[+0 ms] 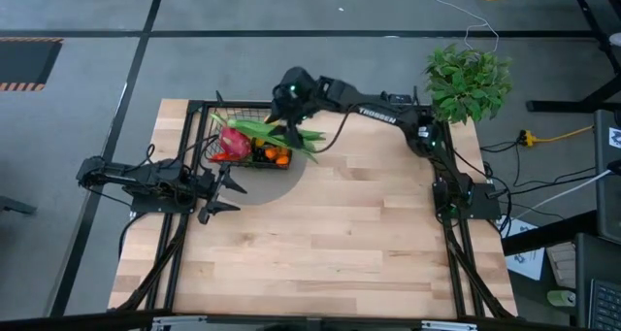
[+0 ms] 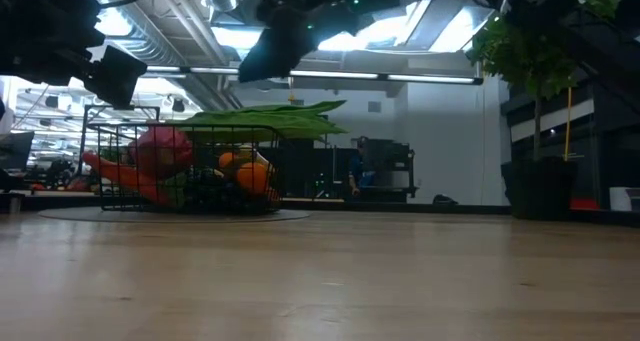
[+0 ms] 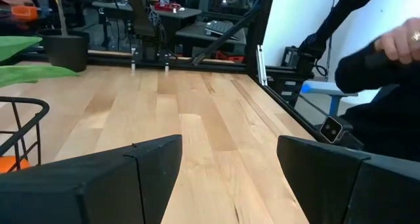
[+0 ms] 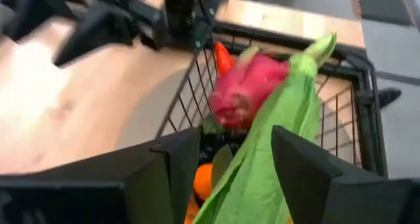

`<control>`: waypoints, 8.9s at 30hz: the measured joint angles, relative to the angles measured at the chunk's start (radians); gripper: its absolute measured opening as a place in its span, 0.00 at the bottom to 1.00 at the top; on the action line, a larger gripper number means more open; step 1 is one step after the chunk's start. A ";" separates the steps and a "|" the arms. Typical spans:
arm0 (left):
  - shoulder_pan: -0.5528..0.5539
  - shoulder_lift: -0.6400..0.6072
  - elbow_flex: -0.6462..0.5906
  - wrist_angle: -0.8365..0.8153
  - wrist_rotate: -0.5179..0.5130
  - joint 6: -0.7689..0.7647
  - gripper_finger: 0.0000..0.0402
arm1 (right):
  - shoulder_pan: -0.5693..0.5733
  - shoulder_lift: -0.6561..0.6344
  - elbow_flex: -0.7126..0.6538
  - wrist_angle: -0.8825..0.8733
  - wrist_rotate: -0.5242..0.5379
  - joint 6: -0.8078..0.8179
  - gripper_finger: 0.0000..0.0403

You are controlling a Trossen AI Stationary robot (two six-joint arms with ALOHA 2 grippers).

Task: Build produce basket
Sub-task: Put the green leaf lettuce into the black wire basket, then return to Home Position

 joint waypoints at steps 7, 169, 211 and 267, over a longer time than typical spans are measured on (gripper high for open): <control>0.000 0.000 0.000 0.000 0.000 0.000 0.60 | 0.046 0.046 -0.005 0.083 0.233 0.044 0.44; 0.000 0.000 -0.001 0.001 -0.026 0.000 0.60 | 0.473 -1.053 -1.697 0.283 0.766 1.017 0.44; 0.000 0.000 -0.001 0.001 -0.026 0.000 0.60 | 0.623 -2.246 -2.313 0.777 0.769 0.404 0.44; 0.000 0.000 -0.001 -0.001 -0.026 0.000 0.60 | 0.345 -2.291 -2.312 0.745 0.518 0.405 0.44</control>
